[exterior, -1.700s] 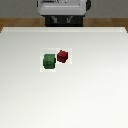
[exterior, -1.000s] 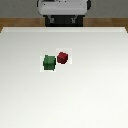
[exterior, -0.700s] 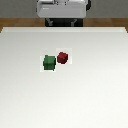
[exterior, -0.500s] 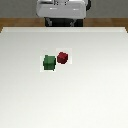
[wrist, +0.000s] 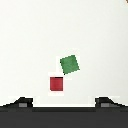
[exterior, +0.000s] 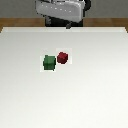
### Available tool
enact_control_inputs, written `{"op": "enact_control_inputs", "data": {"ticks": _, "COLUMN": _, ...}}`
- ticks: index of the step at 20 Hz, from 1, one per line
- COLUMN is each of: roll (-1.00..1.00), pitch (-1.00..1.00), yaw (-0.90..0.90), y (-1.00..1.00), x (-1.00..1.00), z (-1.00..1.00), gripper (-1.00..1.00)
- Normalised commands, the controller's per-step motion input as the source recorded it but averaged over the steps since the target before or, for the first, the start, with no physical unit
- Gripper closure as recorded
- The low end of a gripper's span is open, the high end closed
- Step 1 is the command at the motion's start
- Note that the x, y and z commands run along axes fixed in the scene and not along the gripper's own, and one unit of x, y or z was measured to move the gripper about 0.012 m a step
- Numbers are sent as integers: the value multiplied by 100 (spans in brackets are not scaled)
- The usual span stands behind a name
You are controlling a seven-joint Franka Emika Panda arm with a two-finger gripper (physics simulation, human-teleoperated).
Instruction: Place the red cube on top of the green cube.
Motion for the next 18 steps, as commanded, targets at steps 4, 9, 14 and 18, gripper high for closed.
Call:
{"op": "enact_control_inputs", "data": {"ticks": 4, "roll": 0, "pitch": 0, "yaw": 0, "y": 0, "x": 0, "z": 0, "gripper": -100}}
{"op": "enact_control_inputs", "data": {"ticks": 9, "roll": 0, "pitch": 0, "yaw": 0, "y": 0, "x": 0, "z": -20, "gripper": -100}}
{"op": "enact_control_inputs", "data": {"ticks": 14, "roll": 0, "pitch": 0, "yaw": 0, "y": 0, "x": 0, "z": -60, "gripper": -100}}
{"op": "enact_control_inputs", "data": {"ticks": 18, "roll": 0, "pitch": 0, "yaw": 0, "y": 0, "x": 0, "z": -100, "gripper": -100}}
